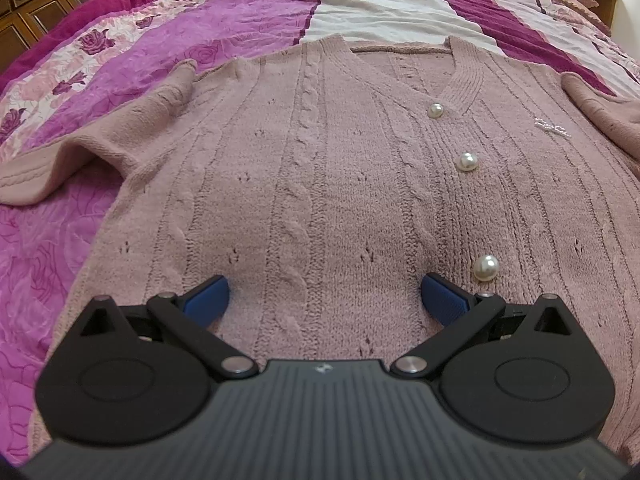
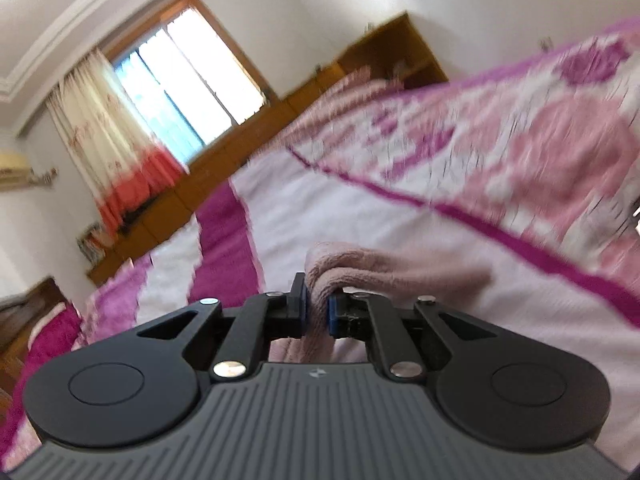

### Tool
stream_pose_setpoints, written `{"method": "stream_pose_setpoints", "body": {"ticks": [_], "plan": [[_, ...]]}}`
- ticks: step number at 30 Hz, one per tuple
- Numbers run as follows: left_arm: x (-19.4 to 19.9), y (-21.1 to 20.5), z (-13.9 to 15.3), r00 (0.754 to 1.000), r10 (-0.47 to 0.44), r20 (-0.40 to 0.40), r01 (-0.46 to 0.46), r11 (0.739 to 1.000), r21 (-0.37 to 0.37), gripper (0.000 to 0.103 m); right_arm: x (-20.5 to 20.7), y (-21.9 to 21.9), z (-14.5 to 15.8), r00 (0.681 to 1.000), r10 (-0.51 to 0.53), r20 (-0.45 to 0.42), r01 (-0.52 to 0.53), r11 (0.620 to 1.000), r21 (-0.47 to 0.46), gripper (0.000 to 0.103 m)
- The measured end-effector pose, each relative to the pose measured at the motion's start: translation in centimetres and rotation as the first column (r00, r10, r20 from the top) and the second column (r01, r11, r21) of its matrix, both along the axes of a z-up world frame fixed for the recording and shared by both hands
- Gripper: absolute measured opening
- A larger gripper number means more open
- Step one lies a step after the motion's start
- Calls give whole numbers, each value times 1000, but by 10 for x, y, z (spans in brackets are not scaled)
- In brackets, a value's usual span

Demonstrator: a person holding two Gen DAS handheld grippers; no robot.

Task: Fold small clothes
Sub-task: 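Lift the sleeve with the right gripper, lay it across the body, open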

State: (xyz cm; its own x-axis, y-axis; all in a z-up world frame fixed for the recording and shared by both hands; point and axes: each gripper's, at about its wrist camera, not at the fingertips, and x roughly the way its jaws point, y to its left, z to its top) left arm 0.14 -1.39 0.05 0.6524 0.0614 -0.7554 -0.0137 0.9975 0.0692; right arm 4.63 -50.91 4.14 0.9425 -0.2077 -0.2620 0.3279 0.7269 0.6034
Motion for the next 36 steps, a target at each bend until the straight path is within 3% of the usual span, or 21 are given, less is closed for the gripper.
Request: {"method": "stream_pose_setpoints", "body": {"ticks": [5, 14, 26, 36], "plan": [[0, 0, 0, 1000, -1, 5, 1, 1000, 0, 103, -35, -8, 30, 996, -43, 78, 43, 999, 5, 10], [1, 6, 7, 1000, -14, -19, 14, 1000, -21, 103, -64, 19, 69, 993, 2, 120, 2, 999, -34, 10], [-6, 32, 40, 1000, 24, 10, -24, 1000, -19, 103, -60, 124, 123, 975, 163, 153, -144, 981, -127, 10], [-10, 72, 58, 996, 79, 44, -79, 997, -3, 103, -29, 225, 129, 961, 250, 115, -231, 961, -152, 10]]}}
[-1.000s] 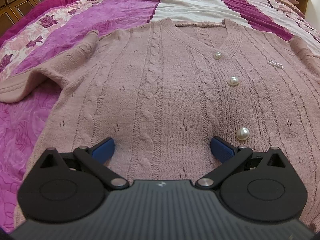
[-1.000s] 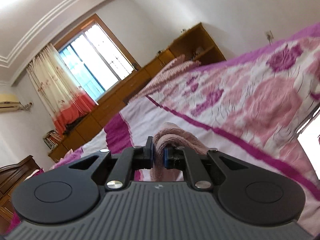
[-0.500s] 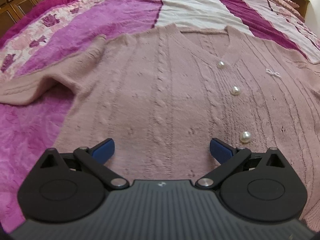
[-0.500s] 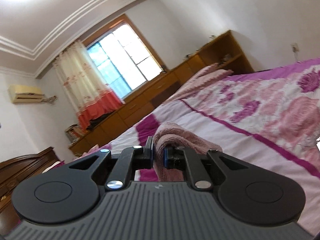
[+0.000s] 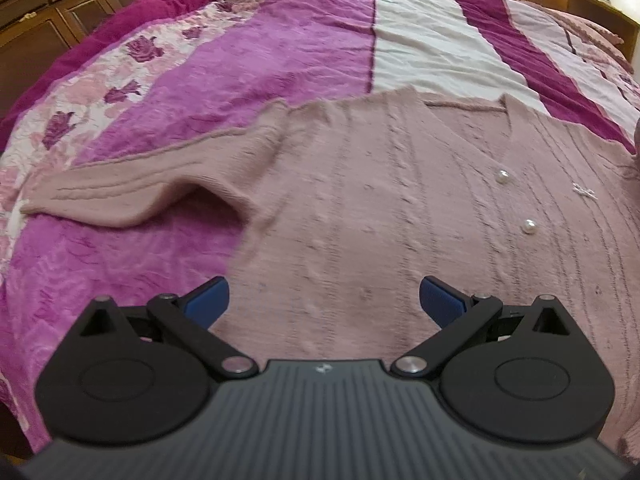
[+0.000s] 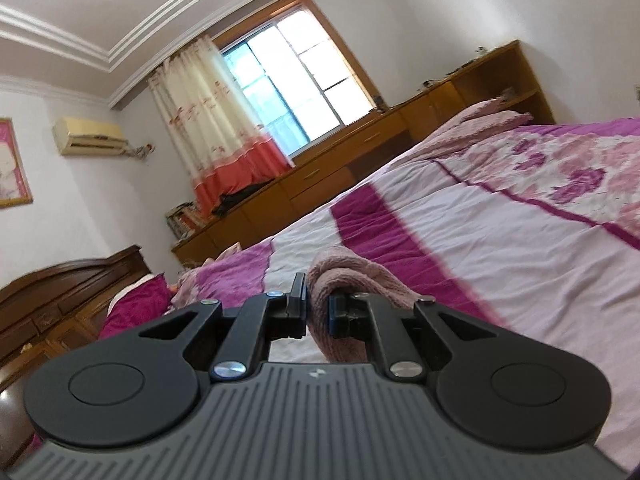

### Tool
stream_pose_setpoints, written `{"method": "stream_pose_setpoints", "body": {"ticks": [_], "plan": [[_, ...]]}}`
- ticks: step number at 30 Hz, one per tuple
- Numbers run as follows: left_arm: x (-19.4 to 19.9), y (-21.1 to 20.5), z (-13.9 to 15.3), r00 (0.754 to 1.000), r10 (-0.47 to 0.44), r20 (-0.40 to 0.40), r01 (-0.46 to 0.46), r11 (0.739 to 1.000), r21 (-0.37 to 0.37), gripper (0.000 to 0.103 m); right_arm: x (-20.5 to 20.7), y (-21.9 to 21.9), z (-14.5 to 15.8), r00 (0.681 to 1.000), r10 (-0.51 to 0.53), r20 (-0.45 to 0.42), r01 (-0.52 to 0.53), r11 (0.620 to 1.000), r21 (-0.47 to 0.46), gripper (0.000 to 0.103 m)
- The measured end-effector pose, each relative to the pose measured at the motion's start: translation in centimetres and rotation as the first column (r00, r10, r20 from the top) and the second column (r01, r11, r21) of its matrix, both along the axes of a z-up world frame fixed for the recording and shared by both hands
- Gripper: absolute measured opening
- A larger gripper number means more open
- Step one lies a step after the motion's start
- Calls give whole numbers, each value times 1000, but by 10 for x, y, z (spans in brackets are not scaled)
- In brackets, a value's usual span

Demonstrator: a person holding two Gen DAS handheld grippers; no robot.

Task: Fold small clothes
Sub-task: 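Lift the sleeve with the right gripper, lay it across the body, open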

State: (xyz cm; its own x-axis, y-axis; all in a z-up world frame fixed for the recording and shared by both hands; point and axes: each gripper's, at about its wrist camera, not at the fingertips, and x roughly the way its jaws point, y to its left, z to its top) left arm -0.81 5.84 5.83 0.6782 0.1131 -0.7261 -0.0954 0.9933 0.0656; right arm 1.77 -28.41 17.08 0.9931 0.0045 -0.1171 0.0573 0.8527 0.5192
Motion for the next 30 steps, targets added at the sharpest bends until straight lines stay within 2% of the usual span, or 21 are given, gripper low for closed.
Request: {"method": "stream_pose_setpoints", "body": {"ticks": [6, 12, 21, 27, 30], "plan": [[-3, 25, 4, 999, 45, 15, -44, 999, -20, 103, 25, 68, 0, 998, 58, -9, -58, 998, -26, 10], [-7, 44, 5, 997, 70, 15, -70, 997, -31, 103, 52, 134, -19, 991, 128, -47, -130, 989, -63, 10], [-9, 68, 2, 994, 107, 12, -107, 993, -49, 103, 92, 222, -85, 950, 226, -217, -249, 965, -83, 10], [-7, 71, -2, 994, 105, 8, -105, 993, -48, 103, 114, 248, -128, 911, 268, -313, -315, 943, -109, 10], [-7, 71, -3, 995, 103, 6, -103, 993, -51, 103, 121, 246, -142, 891, 290, -350, -342, 934, -98, 11]]}}
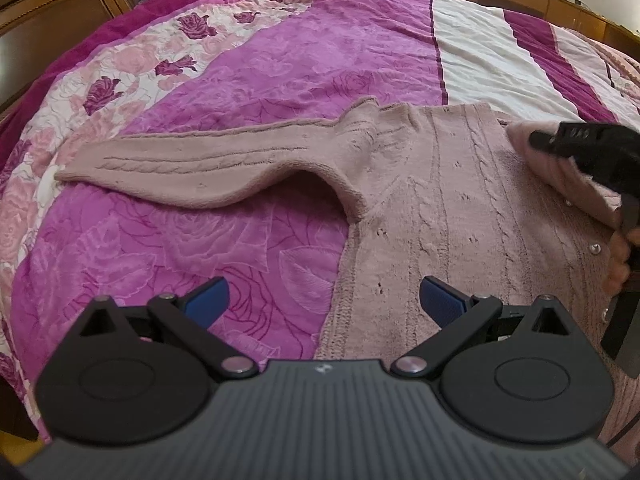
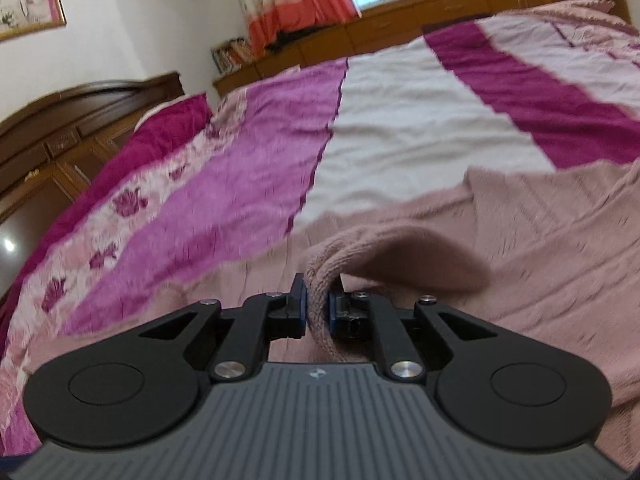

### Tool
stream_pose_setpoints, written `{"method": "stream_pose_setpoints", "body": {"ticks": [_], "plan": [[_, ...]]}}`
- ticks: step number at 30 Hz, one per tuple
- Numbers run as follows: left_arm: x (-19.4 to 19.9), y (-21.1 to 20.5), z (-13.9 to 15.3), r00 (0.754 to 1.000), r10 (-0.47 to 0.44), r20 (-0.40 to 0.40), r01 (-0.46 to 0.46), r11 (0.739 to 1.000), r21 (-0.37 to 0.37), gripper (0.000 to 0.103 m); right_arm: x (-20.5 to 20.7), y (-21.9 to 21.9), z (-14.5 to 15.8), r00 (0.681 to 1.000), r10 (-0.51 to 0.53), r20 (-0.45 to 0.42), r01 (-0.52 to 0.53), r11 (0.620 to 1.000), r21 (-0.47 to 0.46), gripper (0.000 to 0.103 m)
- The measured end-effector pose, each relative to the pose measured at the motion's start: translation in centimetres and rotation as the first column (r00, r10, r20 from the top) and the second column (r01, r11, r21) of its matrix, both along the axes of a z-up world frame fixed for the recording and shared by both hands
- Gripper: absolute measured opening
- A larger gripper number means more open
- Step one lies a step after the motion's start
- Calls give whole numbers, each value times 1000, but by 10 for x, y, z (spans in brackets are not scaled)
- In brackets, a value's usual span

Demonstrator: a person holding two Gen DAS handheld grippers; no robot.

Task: Fold small clothes
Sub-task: 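Lift the sleeve with the right gripper, lay it across the body, open, then move the left gripper to the other sleeve and close on it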

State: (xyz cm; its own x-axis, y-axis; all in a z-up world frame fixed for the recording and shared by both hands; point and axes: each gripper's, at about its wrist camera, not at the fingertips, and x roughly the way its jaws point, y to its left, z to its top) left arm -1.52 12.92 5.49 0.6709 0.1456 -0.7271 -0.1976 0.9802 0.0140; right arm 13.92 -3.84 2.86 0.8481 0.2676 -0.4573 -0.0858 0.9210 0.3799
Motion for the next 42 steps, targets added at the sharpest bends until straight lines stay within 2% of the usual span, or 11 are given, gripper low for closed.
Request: {"method": "stream_pose_setpoints", "body": {"ticks": [2, 5, 7, 10, 17, 21, 25, 29, 33, 37, 42], "plan": [[0, -1, -1, 1000, -3, -2, 3, 1000, -4, 103, 1, -2, -7, 999, 15, -32, -15, 1000, 8, 13], [0, -3, 0, 1000, -11, 0, 11, 1000, -5, 103, 1, -4, -12, 995, 52, -81, -51, 998, 23, 35], [0, -4, 1, 1000, -17, 6, 17, 1000, -6, 103, -4, -5, -13, 993, 79, -88, -76, 996, 38, 56], [1, -7, 4, 1000, -25, 13, 26, 1000, -9, 103, -16, -7, -7, 989, 124, -81, -122, 992, 36, 67], [13, -23, 15, 996, -81, 41, 81, 997, -3, 103, -54, -40, 19, 983, 160, -85, -159, 987, 27, 68], [24, -37, 18, 992, -117, 47, 117, 993, 0, 103, -75, -73, 33, 990, 119, -75, -118, 993, 16, 68], [36, -55, 21, 985, -164, 54, 164, 986, 5, 103, -92, -107, 39, 997, 45, -60, -48, 998, -37, 69], [51, -78, 23, 973, -221, 66, 219, 975, 37, 103, -103, -138, 33, 997, -40, -61, 34, 995, -91, 69], [70, -105, 23, 957, -281, 76, 277, 959, 59, 103, -104, -161, 18, 991, -108, -81, 102, 992, -71, 69], [91, -131, 18, 942, -329, 71, 322, 943, 88, 103, -102, -175, 5, 987, -130, -95, 127, 991, -29, 69], [113, -155, 9, 927, -367, 69, 356, 924, 141, 103, -99, -173, -4, 988, -127, -85, 125, 992, -23, 69]]}}
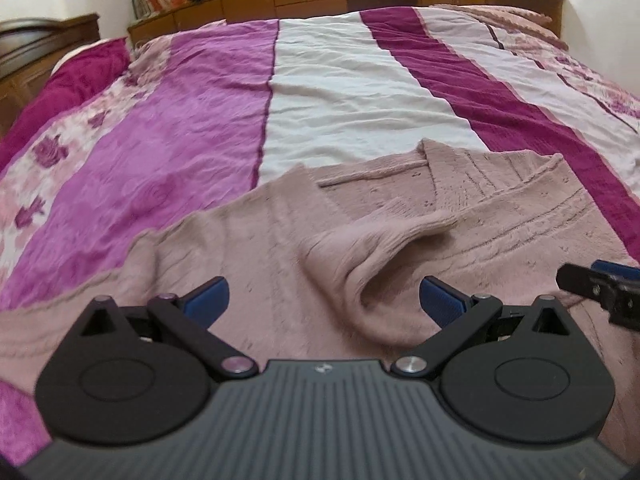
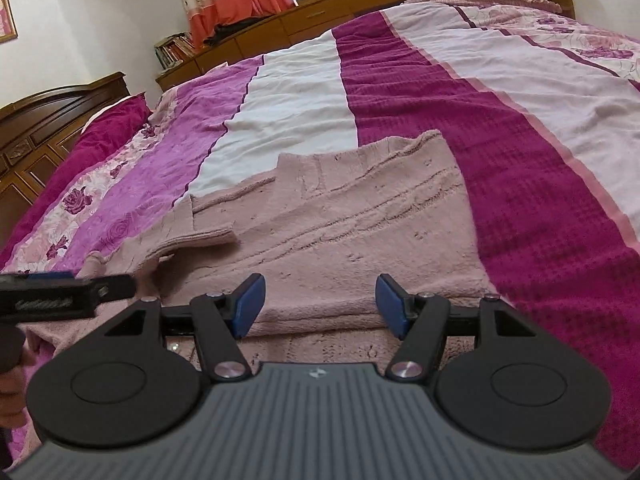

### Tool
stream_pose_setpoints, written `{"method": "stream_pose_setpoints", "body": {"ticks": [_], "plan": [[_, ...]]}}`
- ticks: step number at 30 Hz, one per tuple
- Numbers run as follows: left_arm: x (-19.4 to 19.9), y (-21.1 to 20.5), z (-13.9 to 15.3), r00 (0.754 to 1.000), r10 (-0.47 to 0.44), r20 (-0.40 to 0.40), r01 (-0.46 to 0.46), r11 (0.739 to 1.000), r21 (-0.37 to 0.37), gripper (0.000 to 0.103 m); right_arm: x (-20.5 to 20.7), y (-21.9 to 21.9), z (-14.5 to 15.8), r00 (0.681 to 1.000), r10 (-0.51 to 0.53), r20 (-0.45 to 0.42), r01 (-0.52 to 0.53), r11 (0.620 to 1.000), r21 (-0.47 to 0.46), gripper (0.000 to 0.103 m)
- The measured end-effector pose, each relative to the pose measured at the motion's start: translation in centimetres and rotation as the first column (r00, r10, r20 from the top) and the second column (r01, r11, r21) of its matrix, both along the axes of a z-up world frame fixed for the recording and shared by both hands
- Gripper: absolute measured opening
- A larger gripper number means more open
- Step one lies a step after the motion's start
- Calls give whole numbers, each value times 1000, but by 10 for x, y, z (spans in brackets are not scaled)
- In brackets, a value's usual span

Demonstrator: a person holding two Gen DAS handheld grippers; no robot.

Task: Fold small clothes
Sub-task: 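Move the left gripper to the other sleeve and close on it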

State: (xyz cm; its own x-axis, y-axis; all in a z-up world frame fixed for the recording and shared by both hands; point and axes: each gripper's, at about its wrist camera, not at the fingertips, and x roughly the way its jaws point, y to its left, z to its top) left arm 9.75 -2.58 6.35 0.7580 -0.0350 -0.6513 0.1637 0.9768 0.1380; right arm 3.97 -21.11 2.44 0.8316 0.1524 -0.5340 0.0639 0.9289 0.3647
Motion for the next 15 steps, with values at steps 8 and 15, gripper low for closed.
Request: {"method": "stream_pose_setpoints", "body": {"ticks": [8, 15], "plan": [[19, -31, -14, 996, -58, 62, 53, 995, 85, 98, 1, 0, -12, 1000, 1, 27, -2, 1000, 24, 69], [32, -60, -30, 989, -131, 75, 116, 978, 174, 75, 0, 4, -17, 999, 18, 50, -17, 1000, -12, 69]]}}
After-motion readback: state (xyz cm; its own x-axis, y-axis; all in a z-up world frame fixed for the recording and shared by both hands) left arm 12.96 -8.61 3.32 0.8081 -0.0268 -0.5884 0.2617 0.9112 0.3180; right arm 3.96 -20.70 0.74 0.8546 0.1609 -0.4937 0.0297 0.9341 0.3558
